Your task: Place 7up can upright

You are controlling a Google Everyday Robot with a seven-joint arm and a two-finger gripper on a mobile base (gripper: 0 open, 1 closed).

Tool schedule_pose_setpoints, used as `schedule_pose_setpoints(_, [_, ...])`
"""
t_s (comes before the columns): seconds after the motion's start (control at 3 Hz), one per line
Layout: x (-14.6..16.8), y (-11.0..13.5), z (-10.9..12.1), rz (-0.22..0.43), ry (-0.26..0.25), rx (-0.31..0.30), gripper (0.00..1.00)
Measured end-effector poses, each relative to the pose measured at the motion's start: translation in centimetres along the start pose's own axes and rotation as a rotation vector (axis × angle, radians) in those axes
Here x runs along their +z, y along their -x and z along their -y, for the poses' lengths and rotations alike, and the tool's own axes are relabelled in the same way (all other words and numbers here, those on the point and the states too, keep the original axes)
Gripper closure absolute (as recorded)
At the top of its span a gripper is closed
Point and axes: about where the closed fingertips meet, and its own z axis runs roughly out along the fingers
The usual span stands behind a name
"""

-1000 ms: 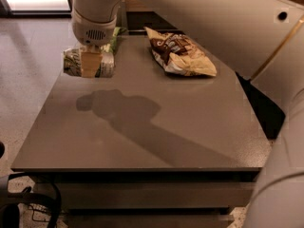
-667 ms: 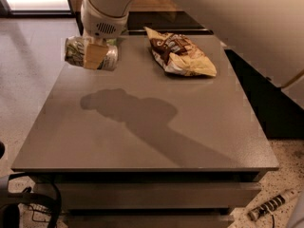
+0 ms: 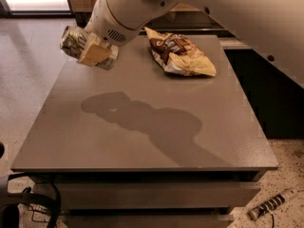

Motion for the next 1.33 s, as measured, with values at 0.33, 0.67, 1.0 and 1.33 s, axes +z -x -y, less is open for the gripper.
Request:
schedule_pose_setpoints(0.33, [-0.3, 0.6, 1.1, 0.044, -0.064, 0.021, 1.00])
schedule_pose_setpoints(0.67, [-0.3, 0.7, 1.1, 0.048, -0.064, 0.019, 1.00])
schedule_pose_setpoints(1.0, [0.3, 0.9, 0.6, 0.138, -0.064, 0.019, 1.00])
schedule_pose_setpoints(1.33, [2.5, -0.3, -0.1, 0.298, -0.086, 0.079, 1.00])
